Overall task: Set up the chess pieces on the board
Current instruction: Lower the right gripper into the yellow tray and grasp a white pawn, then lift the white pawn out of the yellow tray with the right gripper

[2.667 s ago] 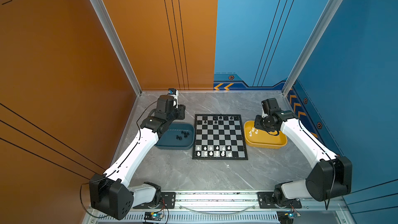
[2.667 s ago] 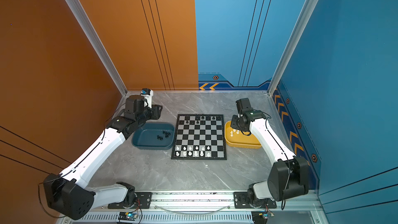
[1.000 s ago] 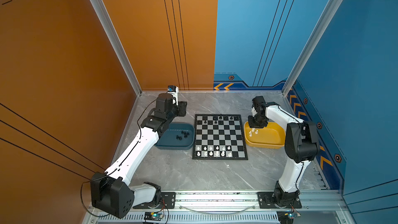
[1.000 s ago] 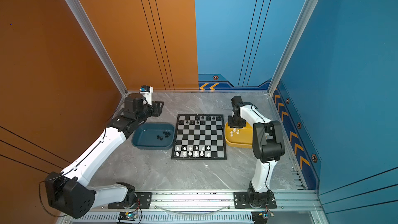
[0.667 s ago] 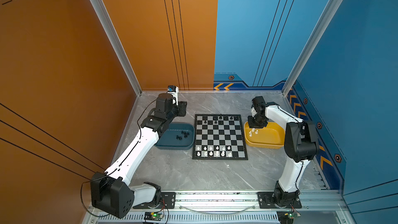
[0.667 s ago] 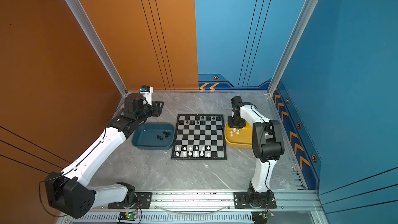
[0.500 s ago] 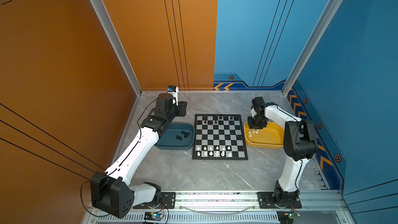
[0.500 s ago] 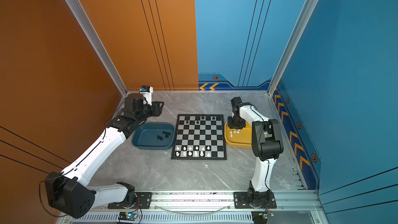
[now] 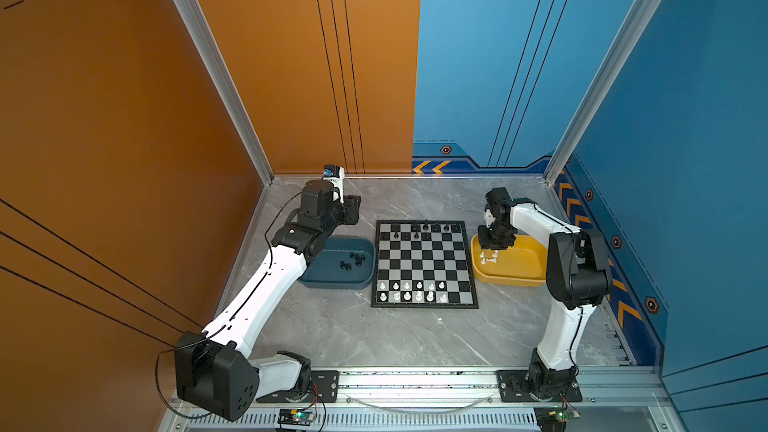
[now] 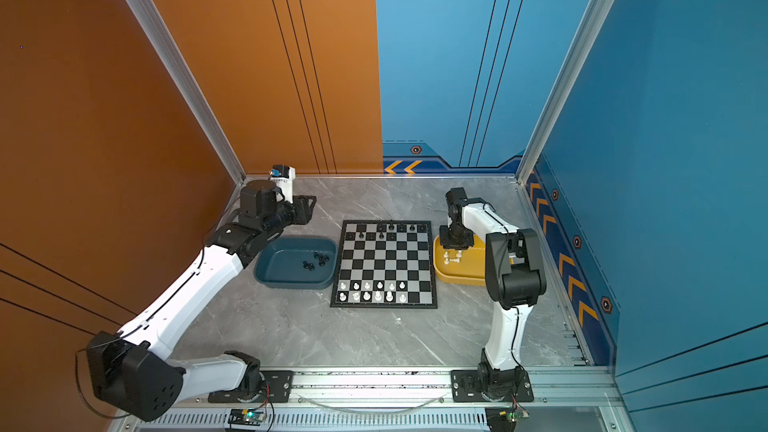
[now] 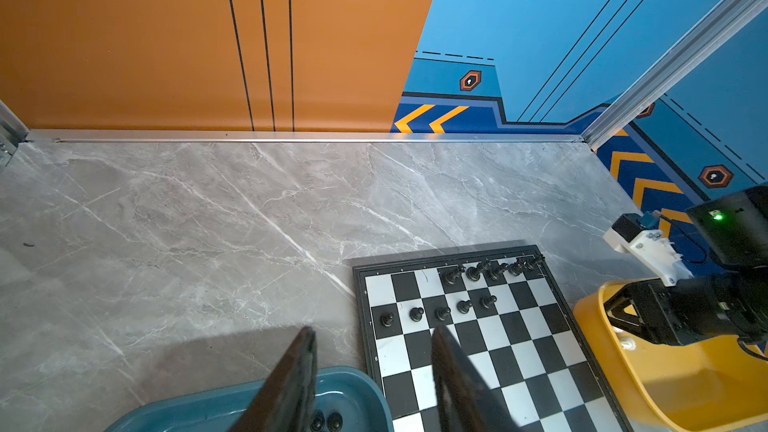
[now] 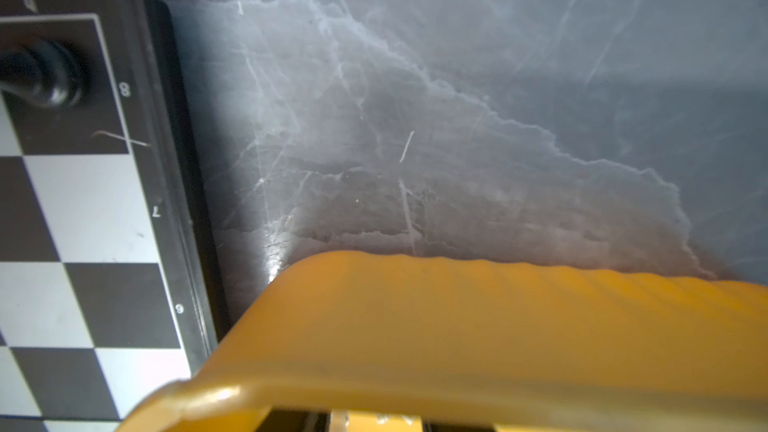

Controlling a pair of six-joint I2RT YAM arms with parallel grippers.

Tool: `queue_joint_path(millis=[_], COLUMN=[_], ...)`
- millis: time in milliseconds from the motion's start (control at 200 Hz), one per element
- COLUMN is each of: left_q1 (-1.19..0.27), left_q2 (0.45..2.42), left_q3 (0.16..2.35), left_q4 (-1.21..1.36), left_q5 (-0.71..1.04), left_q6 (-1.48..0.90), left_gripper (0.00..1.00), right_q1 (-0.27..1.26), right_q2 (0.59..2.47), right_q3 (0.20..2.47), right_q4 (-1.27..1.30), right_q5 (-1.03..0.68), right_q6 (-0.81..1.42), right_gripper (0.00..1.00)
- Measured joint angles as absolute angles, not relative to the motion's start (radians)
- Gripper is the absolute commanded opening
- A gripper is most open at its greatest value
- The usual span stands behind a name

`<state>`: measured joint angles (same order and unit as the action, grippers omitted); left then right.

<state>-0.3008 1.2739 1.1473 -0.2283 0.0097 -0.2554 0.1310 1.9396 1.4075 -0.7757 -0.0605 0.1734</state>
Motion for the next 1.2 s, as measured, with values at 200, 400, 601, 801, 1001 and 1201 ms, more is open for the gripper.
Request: queue_joint_path(millis=[200,400,601,801,1001,1201], left_q1=[-0.301,-0.301,-0.302,-0.302,-0.305,-0.309], left_q2=[1.274,1.274,1.274,1.274,1.274,1.274], left_q3=[1.147,1.147,1.147,1.14,1.138,1.138], left_q4=[-0.228,-0.228,-0.228,-0.228,-0.229,-0.23], left_q5=[0.013,0.014,0.022,0.028,0.028,0.029], left_q6=[-0.255,-0.256,-0.256,-0.256,-0.256,-0.256], left_gripper=[0.47,0.47,0.46,0.46,0.46,0.46], right_q1=[0.111,0.097,0.092,0.08,0.069,0.068], right_q2=[1.813,1.658,1.644,1.672,1.765,1.841], right_q3=[1.407,1.39,1.348,1.301,1.294,1.303], right_q4=[-0.775,-0.775,-0.778,-0.777,-0.77,-0.765], right_q5=[-0.078,-0.08,-0.078,-0.064,-0.057,-0.057], right_q6=[0.184,0.191,0.2,0.219,0.234,0.237], right_gripper=[0.35,0.36,0.36,0.35,0.35,0.35])
